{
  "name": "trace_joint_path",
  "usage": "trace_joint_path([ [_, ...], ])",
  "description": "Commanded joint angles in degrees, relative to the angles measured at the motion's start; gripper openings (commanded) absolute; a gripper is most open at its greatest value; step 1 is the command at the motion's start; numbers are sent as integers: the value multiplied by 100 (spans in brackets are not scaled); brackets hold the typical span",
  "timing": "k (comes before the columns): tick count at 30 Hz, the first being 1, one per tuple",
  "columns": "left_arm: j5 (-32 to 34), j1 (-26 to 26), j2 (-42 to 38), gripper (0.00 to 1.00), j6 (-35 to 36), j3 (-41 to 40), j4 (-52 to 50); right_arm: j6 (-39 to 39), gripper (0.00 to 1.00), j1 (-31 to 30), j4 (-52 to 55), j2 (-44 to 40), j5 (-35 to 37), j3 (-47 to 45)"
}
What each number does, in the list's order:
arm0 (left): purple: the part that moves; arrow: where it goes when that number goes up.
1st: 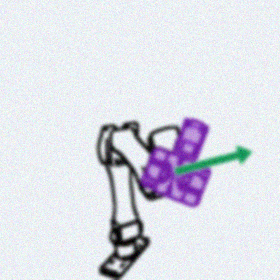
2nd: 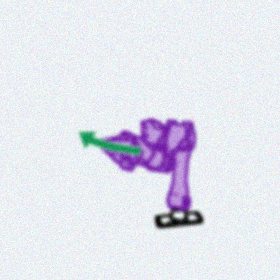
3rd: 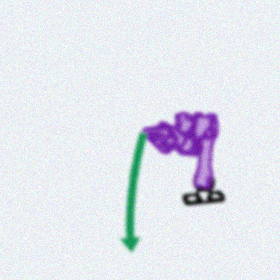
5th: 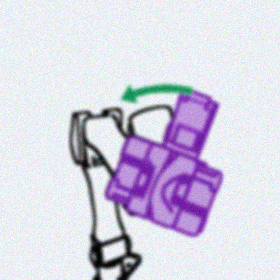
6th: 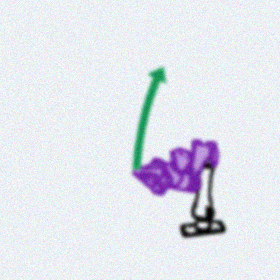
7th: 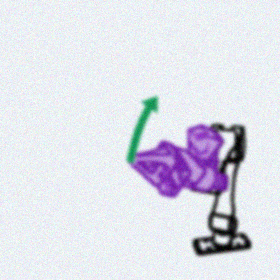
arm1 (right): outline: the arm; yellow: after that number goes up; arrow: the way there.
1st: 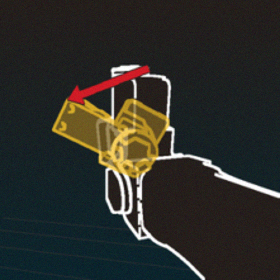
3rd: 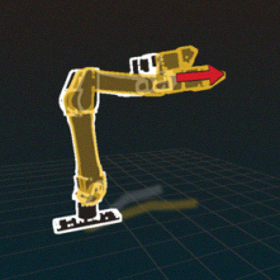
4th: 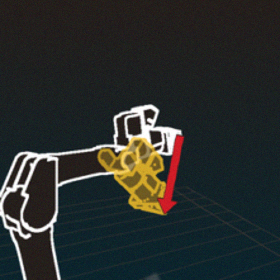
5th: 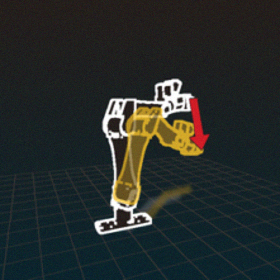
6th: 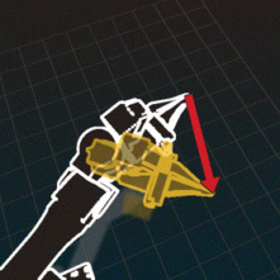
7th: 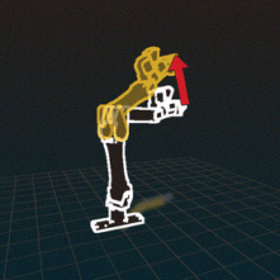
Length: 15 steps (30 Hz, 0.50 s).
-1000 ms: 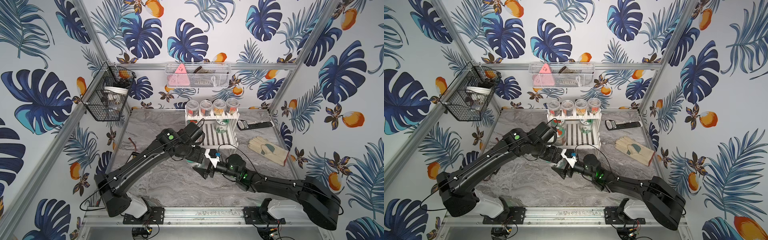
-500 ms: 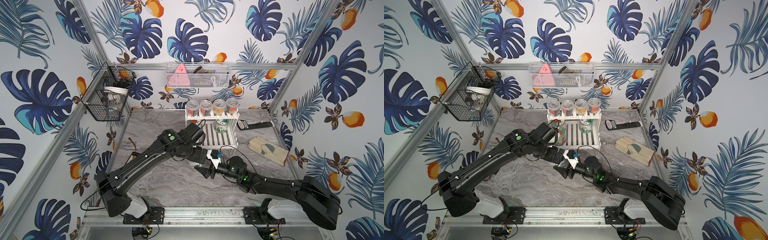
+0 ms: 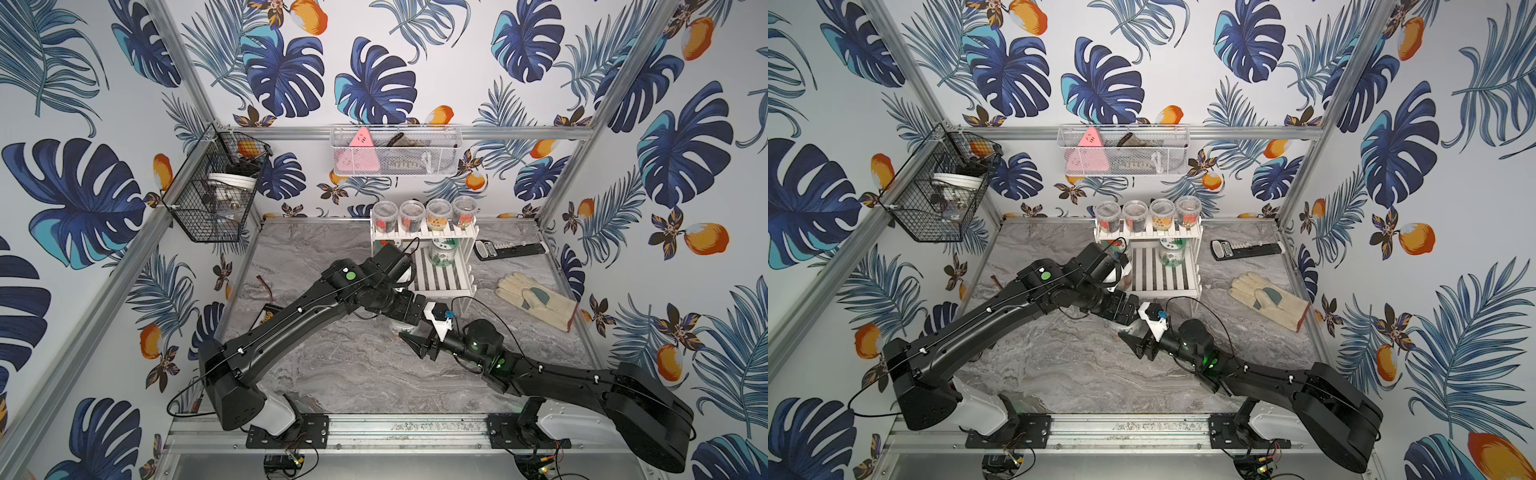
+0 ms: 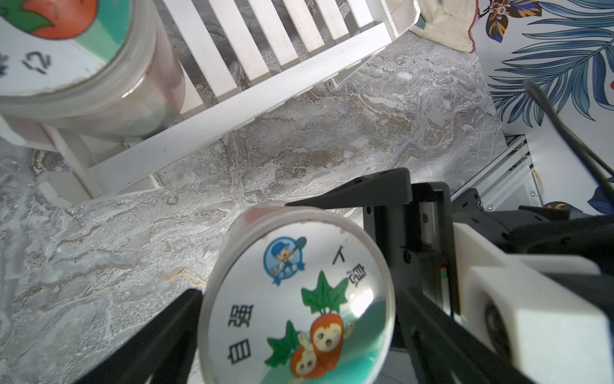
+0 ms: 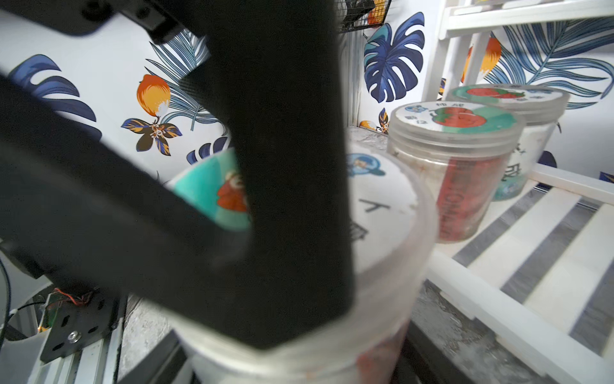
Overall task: Place the seed container on the shelf
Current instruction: Pick up the seed jar at the center of the board.
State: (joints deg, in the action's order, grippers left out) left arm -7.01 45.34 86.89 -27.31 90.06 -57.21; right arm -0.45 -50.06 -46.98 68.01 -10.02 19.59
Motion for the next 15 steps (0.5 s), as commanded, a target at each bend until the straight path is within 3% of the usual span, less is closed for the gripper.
trace_joint_path([
  [1,-547,20,92,93,-64,-19,169,-77,81,14,-356,-93,210,44],
  [4,-538,21,135,90,-64,-39,155,-89,88,14,-377,-121,250,78],
  [9,-609,19,120,84,-121,-112,239,-102,89,14,-366,-69,263,184],
  [15,-606,21,97,80,-177,-190,266,-105,81,14,-304,-59,308,272],
])
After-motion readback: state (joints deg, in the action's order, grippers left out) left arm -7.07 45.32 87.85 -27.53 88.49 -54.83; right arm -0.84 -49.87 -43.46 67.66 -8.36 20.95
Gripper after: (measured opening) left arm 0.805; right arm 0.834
